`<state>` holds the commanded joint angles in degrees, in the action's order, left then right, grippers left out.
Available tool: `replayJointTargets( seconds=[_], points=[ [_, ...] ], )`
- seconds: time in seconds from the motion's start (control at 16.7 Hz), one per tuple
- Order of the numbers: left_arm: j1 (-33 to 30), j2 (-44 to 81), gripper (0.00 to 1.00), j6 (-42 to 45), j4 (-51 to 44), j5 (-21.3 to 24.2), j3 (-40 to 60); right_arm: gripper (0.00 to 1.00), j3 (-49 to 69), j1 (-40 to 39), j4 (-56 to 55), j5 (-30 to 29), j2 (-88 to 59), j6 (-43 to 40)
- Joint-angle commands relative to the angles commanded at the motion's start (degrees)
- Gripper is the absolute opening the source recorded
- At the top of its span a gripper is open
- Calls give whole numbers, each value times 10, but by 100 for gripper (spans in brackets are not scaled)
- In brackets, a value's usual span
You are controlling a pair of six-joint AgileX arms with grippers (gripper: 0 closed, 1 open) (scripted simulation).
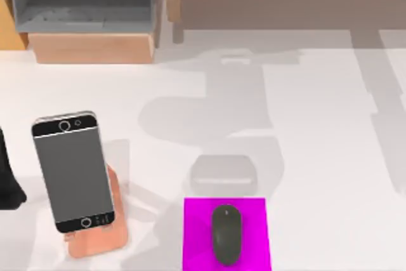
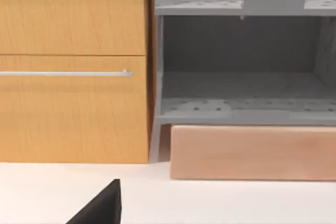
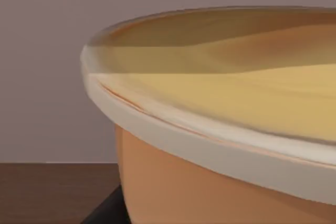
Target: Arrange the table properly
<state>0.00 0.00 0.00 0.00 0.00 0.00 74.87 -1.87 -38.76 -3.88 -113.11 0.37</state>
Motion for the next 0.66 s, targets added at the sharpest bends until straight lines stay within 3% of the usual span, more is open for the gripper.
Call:
replayJointTargets(
  seconds=[0.3, 0.66],
  points=[
    [0, 0, 100, 0, 0, 0, 0, 98, 0, 0, 0, 0, 0, 0],
    [0, 0, 100, 0, 0, 0, 0, 100, 0, 0, 0, 0, 0, 0]
  ],
)
